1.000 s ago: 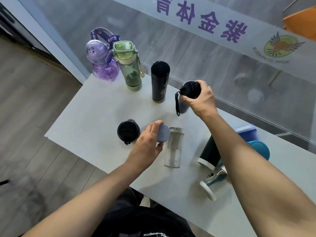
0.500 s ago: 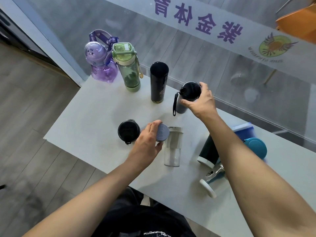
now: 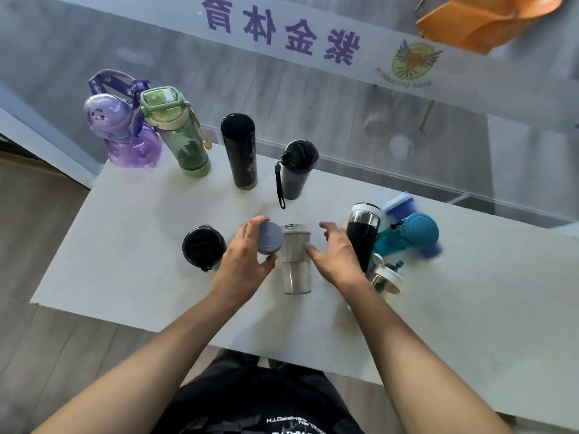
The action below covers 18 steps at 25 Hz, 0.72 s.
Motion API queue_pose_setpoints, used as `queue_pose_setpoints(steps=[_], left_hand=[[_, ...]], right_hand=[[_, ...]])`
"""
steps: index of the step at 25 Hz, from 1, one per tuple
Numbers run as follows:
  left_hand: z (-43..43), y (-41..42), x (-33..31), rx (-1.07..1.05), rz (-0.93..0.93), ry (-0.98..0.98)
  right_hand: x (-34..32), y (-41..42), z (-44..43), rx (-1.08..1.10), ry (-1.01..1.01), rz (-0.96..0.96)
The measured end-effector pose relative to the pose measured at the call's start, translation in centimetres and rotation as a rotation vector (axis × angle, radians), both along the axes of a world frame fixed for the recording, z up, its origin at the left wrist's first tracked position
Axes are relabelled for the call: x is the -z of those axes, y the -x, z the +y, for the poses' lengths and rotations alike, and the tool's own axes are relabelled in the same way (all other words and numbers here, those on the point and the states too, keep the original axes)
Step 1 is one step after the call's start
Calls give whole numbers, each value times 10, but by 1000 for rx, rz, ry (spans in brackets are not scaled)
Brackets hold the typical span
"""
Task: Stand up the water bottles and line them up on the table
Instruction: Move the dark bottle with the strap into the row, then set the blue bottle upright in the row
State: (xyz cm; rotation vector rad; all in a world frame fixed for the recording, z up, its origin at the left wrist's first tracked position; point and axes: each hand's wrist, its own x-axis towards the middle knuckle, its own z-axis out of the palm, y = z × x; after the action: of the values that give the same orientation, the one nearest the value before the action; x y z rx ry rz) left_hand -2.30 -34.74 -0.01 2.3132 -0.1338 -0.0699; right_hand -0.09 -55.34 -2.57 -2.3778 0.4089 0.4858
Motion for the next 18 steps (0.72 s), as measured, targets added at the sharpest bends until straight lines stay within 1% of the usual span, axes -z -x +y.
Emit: queue_pose_setpoints(steps=[6, 10, 12, 13, 15, 16, 18], left_hand=[[-12, -9, 3, 81, 1, 11], [-21, -12, 6, 85, 1, 9], [-25, -12, 5, 73, 4, 13], [-26, -12, 5, 60, 13, 14], [-31, -11, 5, 34, 22, 11], [-34, -10, 4, 18, 22, 9], [-39, -11, 1, -18, 19, 1]], right_hand=[[4, 7, 8, -40, 38, 109], [-4, 21, 1, -19, -4, 114], [-16, 20, -11, -8, -16, 31], [-23, 18, -19, -6, -1, -46], [-36, 6, -44, -37, 103, -228], [-42, -3, -58, -55, 171, -286], [-56, -24, -82, -71, 282, -334]])
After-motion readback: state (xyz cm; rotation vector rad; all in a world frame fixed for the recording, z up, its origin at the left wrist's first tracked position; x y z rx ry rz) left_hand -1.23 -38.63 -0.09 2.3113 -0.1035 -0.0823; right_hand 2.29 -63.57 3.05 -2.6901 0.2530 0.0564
